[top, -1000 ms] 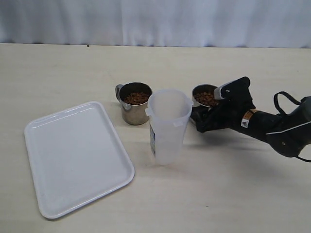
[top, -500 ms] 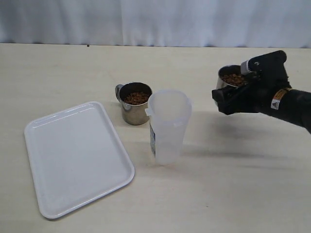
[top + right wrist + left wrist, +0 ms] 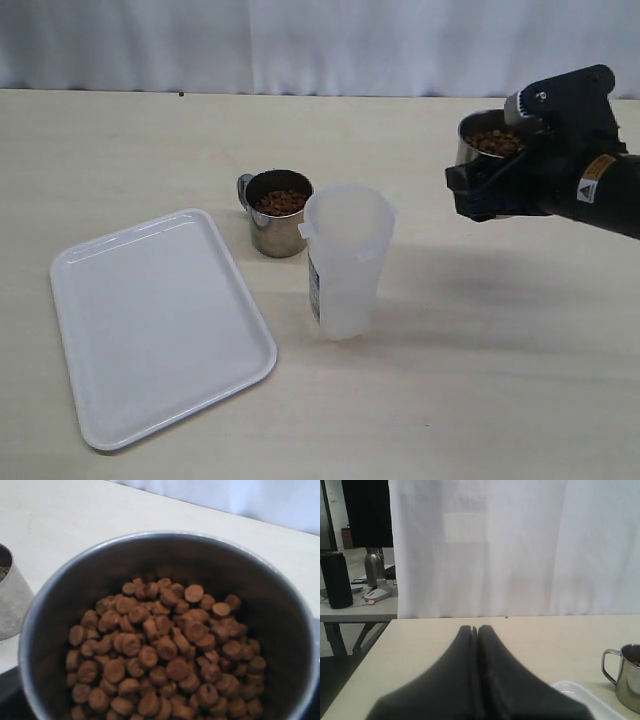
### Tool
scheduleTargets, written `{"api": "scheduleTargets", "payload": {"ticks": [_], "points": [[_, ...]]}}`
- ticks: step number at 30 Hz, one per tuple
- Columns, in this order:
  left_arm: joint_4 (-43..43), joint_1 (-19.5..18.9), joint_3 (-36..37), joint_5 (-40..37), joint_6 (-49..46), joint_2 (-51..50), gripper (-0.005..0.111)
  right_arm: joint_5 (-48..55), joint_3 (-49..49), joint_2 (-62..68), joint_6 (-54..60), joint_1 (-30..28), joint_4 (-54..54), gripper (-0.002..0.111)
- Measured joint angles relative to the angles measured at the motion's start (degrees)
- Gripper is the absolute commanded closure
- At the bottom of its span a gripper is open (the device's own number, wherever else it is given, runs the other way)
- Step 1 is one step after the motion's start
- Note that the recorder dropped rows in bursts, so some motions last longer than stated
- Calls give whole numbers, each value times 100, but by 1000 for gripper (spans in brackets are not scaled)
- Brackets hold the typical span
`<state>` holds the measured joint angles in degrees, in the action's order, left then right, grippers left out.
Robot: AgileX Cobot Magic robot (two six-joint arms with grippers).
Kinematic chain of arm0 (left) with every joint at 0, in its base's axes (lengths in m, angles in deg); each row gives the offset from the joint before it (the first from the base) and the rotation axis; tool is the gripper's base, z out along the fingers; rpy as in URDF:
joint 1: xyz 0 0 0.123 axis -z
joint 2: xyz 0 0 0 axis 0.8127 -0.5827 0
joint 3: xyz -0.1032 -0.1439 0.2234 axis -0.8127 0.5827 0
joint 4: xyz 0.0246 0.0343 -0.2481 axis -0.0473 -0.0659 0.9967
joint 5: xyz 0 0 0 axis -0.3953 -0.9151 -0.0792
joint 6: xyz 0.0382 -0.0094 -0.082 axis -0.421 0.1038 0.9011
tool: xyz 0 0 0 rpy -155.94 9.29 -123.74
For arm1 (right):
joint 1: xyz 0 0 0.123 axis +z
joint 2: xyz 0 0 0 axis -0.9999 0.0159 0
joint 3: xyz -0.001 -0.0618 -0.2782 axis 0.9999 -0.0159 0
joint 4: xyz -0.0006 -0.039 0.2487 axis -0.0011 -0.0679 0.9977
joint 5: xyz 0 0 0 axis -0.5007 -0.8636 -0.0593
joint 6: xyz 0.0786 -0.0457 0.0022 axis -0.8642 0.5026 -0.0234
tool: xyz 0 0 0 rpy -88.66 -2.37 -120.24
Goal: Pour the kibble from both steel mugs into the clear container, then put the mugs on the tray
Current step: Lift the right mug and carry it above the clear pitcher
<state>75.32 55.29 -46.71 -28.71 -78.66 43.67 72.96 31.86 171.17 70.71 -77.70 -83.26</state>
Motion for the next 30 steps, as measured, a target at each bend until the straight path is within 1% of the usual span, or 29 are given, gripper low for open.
{"api": "scheduleTargets", "payload": {"ticks": [3, 5, 8, 9, 10, 11, 12, 13, 14, 15, 16, 19, 20, 21, 24, 26, 27, 28, 30], "points": [[0, 0, 0, 0, 0, 0, 107, -61, -25, 0, -81, -11, 98, 104], [0, 0, 0, 0, 0, 0, 107, -328, -141, 0, -177, -93, 338, 104], [0, 0, 0, 0, 0, 0, 107, -1277, -525, 0, -539, -371, 447, 104], [0, 0, 0, 0, 0, 0, 107, -1937, -777, 0, -1133, -670, -170, 104], [0, 0, 0, 0, 0, 0, 107, -2171, -834, 0, -1467, -814, -604, 104], [0, 0, 0, 0, 0, 0, 107, -2839, -859, 0, -2458, -1228, -1935, 104], [0, 0, 0, 0, 0, 0, 107, -3144, -834, 0, -2851, -1445, -2478, 104], [0, 0, 0, 0, 0, 0, 107, -3635, -723, -2, -3532, -1749, -3420, 104], [0, 0, 0, 0, 0, 0, 107, -3793, -614, -13, -3971, -1910, -3961, 104], [0, 0, 0, 0, 0, 0, 107, -3512, -538, -49, -4328, -2015, -4481, 103], [0, 0, 0, 0, 0, 0, 107, -3289, -540, -72, -4394, -2015, -4588, 103], [0, 0, 0, 0, 0, 0, 107, -1713, -484, -378, -4496, -1585, -4639, 103], [0, 0, 0, 0, 0, 0, 107, -1061, -424, -579, -4510, -1216, -4639, 103], [0, 0, 0, 0, 0, 0, 107, -235, -341, -799, -4519, -723, -4628, 103], [0, 0, 0, 0, 0, 0, 107, 799, -222, -1069, -4494, 141, -4628, 103], [0, 0, 0, 0, 0, 0, 107, 1480, -82, -1162, -4435, 851, -4607, 103], [0, 0, 0, 0, 0, 0, 107, 1671, -47, -1165, -4408, 1125, -4607, 103], [0, 0, 0, 0, 0, 0, 107, 1874, 8, -1165, -4360, 1347, -4607, 103], [0, 0, 0, 0, 0, 0, 107, 2102, 87, -1165, -4346, 1595, -4694, 103]]}}
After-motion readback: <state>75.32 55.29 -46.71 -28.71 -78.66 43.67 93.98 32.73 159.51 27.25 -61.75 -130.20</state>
